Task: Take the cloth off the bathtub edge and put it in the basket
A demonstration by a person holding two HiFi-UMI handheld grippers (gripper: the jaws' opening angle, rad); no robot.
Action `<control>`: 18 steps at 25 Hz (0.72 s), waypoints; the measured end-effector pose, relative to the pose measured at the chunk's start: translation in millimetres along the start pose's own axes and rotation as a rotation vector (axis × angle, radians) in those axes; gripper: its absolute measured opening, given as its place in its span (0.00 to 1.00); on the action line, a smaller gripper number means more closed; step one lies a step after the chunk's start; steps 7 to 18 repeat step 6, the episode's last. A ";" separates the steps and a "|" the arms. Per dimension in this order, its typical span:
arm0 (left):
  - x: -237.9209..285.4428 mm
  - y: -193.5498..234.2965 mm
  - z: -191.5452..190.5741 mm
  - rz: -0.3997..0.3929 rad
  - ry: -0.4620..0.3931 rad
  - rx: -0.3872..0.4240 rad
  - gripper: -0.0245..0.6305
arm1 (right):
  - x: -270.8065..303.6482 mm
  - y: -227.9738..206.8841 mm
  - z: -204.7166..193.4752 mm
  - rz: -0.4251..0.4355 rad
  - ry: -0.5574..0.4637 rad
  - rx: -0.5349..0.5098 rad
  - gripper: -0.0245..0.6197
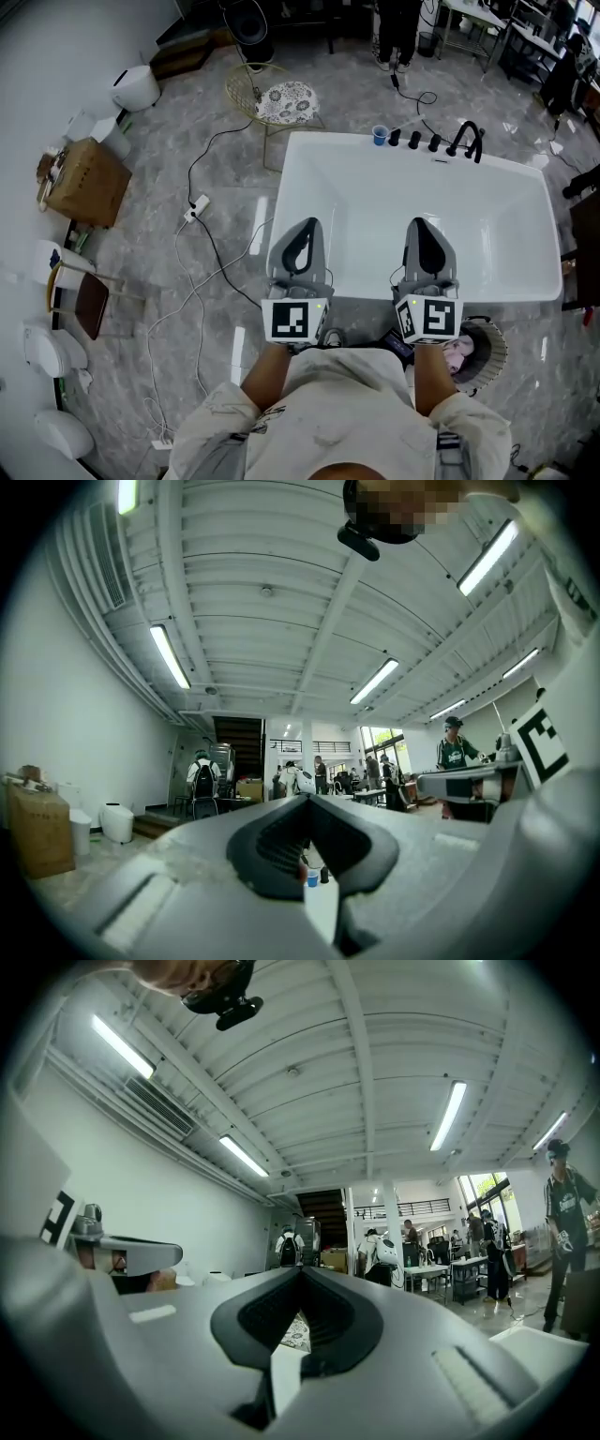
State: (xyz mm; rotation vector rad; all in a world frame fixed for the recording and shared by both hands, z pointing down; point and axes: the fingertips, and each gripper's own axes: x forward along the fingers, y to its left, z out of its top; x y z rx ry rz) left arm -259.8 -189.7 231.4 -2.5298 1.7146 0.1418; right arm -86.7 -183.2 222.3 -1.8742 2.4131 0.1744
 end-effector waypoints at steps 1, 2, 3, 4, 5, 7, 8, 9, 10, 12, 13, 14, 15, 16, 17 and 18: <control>1.1 -0.3 -0.7 0.001 0.000 -0.003 0.04 | 0.8 -0.5 -1.7 0.002 0.002 -0.002 0.04; 2.0 -1.1 -1.0 0.001 0.000 -0.002 0.04 | 1.3 -1.2 -3.5 0.004 0.005 -0.001 0.04; 2.8 -2.2 -1.4 0.000 -0.001 0.003 0.04 | 1.4 -2.3 -5.4 0.005 0.007 0.000 0.04; 3.3 -3.5 -2.0 -0.003 0.000 0.010 0.04 | 1.4 -3.6 -7.0 0.005 0.008 0.002 0.04; 3.8 -4.8 -2.9 -0.005 0.003 0.017 0.04 | 1.4 -4.9 -8.4 0.004 0.009 0.003 0.04; 4.2 -6.1 -3.8 -0.008 0.006 0.024 0.04 | 1.4 -6.3 -9.6 0.003 0.010 0.005 0.04; 4.2 -6.1 -3.8 -0.008 0.006 0.024 0.04 | 1.4 -6.3 -9.6 0.003 0.010 0.005 0.04; 4.2 -6.1 -3.8 -0.008 0.006 0.024 0.04 | 1.4 -6.3 -9.6 0.003 0.010 0.005 0.04; 4.2 -6.1 -3.8 -0.008 0.006 0.024 0.04 | 1.4 -6.3 -9.6 0.003 0.010 0.005 0.04; 4.2 -6.1 -3.8 -0.008 0.006 0.024 0.04 | 1.4 -6.3 -9.6 0.003 0.010 0.005 0.04; 4.2 -6.1 -3.8 -0.008 0.006 0.024 0.04 | 1.4 -6.3 -9.6 0.003 0.010 0.005 0.04; 4.2 -6.1 -3.8 -0.008 0.006 0.024 0.04 | 1.4 -6.3 -9.6 0.003 0.010 0.005 0.04; 4.2 -6.1 -3.8 -0.008 0.006 0.024 0.04 | 1.4 -6.3 -9.6 0.003 0.010 0.005 0.04; 4.2 -6.1 -3.8 -0.008 0.006 0.024 0.04 | 1.4 -6.3 -9.6 0.003 0.010 0.005 0.04; 4.2 -6.1 -3.8 -0.008 0.006 0.024 0.04 | 1.4 -6.3 -9.6 0.003 0.010 0.005 0.04; 4.2 -6.1 -3.8 -0.008 0.006 0.024 0.04 | 1.4 -6.3 -9.6 0.003 0.010 0.005 0.04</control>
